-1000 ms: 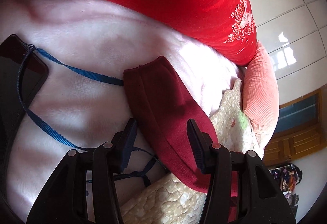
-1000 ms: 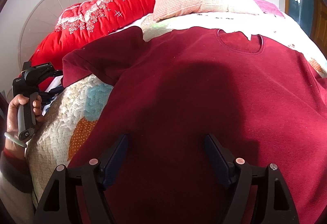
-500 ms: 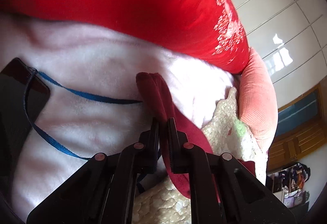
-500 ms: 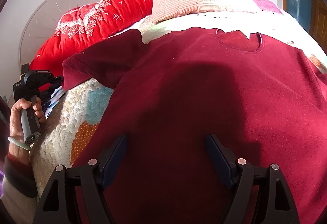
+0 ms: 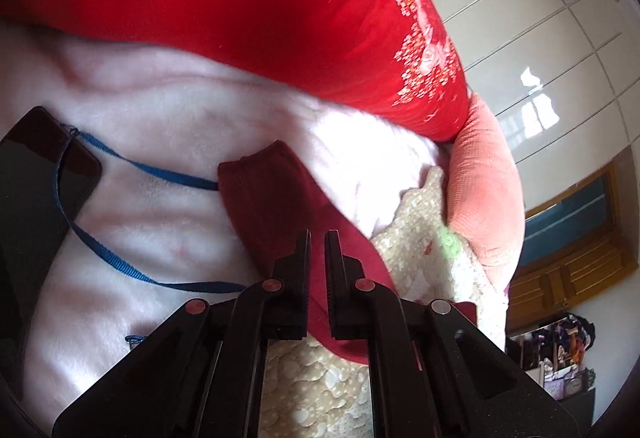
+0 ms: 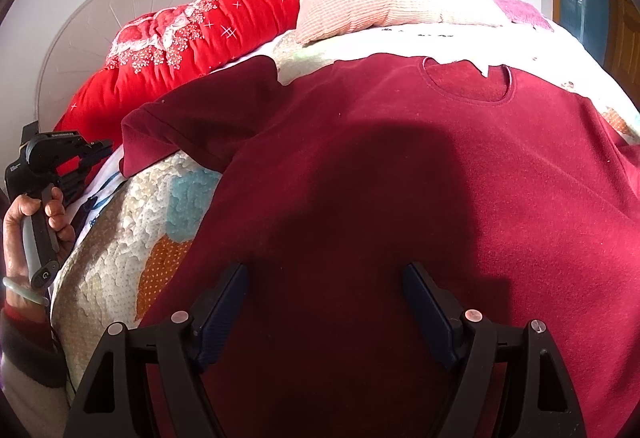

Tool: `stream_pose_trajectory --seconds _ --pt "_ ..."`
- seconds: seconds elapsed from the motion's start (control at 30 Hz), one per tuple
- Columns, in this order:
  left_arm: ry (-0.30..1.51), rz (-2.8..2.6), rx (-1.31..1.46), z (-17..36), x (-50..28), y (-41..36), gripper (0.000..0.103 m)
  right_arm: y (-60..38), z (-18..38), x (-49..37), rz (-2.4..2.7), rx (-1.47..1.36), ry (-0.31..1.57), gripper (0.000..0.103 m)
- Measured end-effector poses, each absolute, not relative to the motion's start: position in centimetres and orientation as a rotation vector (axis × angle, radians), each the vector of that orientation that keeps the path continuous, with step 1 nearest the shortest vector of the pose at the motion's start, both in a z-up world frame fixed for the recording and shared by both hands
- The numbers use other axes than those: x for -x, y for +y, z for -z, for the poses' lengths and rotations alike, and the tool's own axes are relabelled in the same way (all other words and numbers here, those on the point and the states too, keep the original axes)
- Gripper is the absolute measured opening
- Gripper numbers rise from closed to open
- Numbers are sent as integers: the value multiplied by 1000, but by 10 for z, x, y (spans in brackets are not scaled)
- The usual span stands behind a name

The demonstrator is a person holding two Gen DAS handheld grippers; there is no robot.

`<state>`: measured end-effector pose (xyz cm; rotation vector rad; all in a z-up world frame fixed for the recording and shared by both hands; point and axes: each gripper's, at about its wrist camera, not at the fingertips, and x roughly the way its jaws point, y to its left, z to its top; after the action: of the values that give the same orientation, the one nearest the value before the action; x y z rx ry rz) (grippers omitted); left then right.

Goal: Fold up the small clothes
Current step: 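Grasp the sleeve cuff with the left gripper and lift it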

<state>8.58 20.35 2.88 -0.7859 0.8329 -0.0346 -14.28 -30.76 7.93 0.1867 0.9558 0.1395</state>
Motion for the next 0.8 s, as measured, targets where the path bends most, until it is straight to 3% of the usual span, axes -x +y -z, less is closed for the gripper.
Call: stream_pose_trajectory --seconds 0.07,0.13,0.37,0.4,0.43,0.47,0.8 --pt "863 7 785 -21 -88 202 25 -309 -79 143 -142 -192 955 78" --pt "873 9 825 -12 -90 202 48 -309 -78 143 -143 -197 954 78" --pt "893 1 911 10 -105 201 51 -307 -78 143 -141 -187 955 79" --pt "877 7 912 10 -106 200 49 -307 -78 143 -141 -188 955 79" --pt "864 13 902 7 -106 200 23 -308 -78 143 -142 -190 954 79" --pt "858 10 872 4 -104 198 7 -308 -78 143 -143 -193 953 79" --pt "591 77 761 -81 -72 207 5 -318 -89 143 -171 -242 937 79"
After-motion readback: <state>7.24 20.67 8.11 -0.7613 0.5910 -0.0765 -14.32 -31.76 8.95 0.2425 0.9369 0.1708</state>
